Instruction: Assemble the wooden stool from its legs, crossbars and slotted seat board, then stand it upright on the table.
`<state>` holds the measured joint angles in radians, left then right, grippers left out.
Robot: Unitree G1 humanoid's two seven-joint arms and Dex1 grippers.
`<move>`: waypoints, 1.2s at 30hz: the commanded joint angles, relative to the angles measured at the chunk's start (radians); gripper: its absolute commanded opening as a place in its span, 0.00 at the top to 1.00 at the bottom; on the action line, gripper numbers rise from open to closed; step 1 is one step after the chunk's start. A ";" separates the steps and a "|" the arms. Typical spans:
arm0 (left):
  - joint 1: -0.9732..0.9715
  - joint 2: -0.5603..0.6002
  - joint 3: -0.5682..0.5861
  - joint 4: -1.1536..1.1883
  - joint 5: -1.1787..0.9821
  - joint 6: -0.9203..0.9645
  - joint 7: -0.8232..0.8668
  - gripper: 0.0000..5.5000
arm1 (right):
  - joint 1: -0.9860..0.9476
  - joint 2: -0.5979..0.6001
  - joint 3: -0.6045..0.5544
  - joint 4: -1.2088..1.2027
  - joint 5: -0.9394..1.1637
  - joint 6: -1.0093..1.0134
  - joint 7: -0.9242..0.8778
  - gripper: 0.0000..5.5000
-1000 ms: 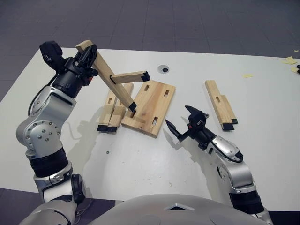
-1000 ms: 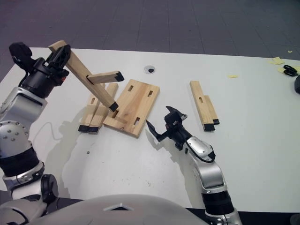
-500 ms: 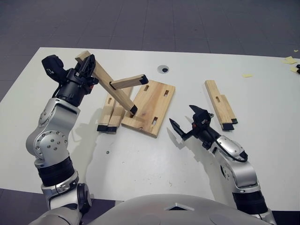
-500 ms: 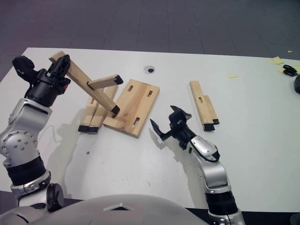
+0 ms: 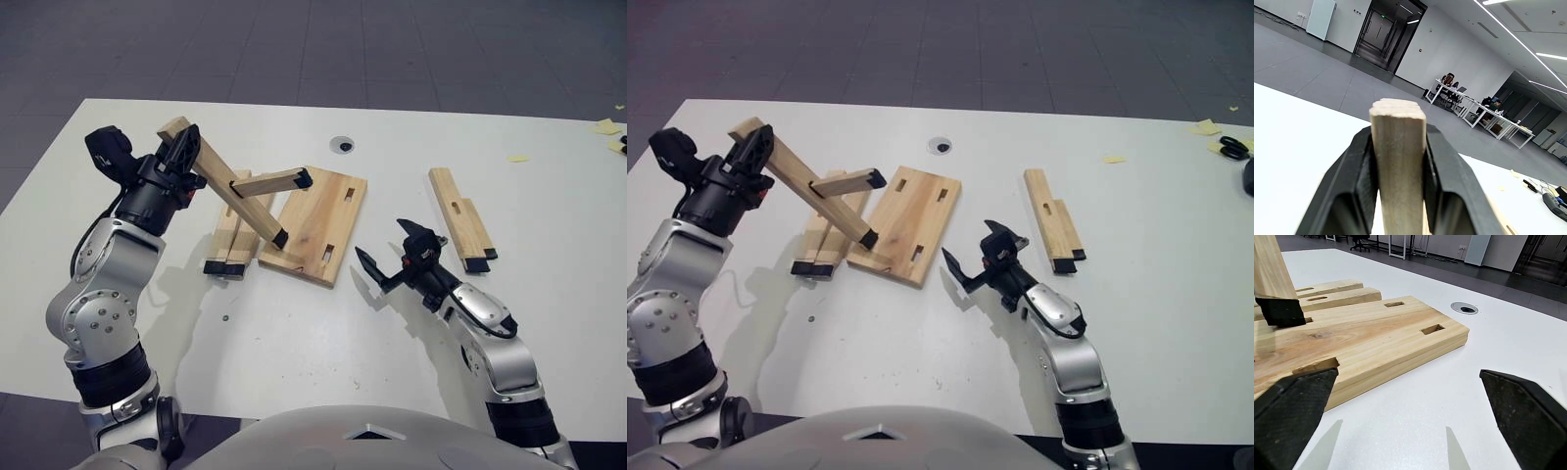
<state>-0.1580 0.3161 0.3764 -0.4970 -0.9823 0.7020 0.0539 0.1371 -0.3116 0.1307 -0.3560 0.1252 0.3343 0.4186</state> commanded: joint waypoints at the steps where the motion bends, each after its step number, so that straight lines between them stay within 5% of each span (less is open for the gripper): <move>1: 0.005 -0.005 -0.021 0.037 0.054 -0.009 0.012 0.81 | -0.012 -0.007 0.002 0.003 -0.006 -0.006 0.002 0.02; 26: 0.142 0.002 -0.284 0.010 0.388 -0.168 -0.129 0.81 | -0.015 -0.005 0.012 -0.004 -0.022 -0.009 0.007 0.02; 36: 0.056 -0.041 -0.238 0.014 0.375 -0.172 -0.076 0.81 | -0.013 -0.006 0.013 0.004 -0.025 -0.014 0.010 0.02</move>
<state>-0.1277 0.2629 0.1433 -0.5247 -0.6418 0.4690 -0.0367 0.1273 -0.3123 0.1397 -0.3543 0.1030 0.3215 0.4268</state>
